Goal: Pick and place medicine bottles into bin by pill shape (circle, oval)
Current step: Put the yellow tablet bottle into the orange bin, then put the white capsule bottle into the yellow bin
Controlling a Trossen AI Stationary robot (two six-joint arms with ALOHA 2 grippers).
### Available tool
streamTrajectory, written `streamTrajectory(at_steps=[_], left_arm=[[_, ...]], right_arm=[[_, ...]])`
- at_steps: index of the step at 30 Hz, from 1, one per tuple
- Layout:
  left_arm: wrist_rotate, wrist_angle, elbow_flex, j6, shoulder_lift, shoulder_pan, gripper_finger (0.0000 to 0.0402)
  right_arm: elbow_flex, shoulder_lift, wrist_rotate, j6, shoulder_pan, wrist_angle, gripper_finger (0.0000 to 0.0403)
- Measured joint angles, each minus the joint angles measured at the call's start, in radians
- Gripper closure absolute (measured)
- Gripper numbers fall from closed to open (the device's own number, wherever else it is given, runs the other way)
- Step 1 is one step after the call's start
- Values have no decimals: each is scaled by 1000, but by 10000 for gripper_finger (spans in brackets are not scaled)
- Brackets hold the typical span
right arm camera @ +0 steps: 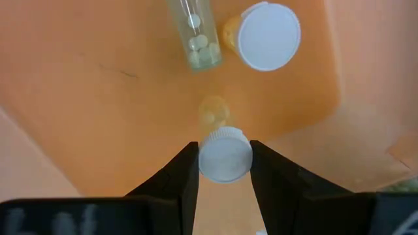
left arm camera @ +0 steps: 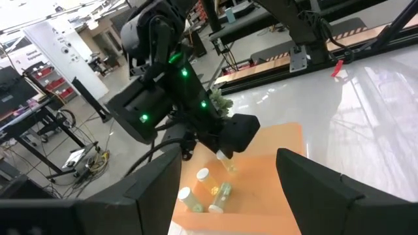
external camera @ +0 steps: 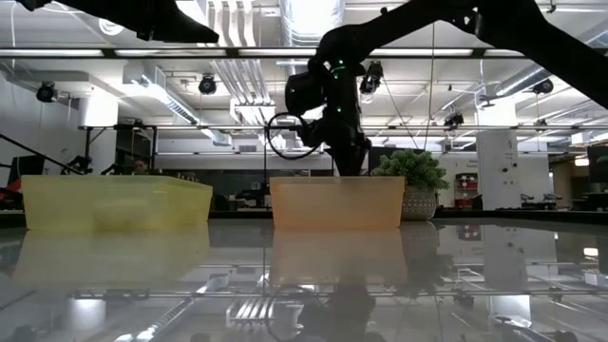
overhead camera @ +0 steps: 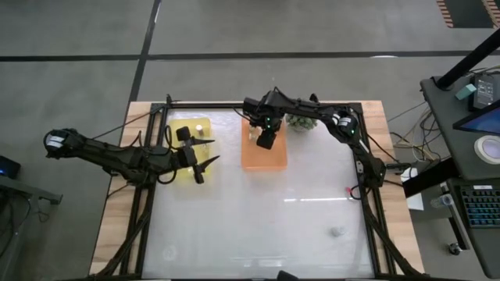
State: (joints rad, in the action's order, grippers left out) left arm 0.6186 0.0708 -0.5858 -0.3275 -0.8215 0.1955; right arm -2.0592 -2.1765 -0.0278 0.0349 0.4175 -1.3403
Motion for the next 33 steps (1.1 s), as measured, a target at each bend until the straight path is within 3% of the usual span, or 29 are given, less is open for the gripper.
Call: streamTrajectory(at_steps=[8, 21, 33], left_arm=[[0, 0, 2, -1, 0, 0, 166], [0, 0, 0, -2, 0, 0, 166], [0, 5, 0, 0, 1, 0, 166]], right_arm=[[20, -1, 0, -13, 0, 31, 276], [19, 1, 0, -38, 0, 37, 192], [-31, 95, -2, -142, -18, -66, 188]])
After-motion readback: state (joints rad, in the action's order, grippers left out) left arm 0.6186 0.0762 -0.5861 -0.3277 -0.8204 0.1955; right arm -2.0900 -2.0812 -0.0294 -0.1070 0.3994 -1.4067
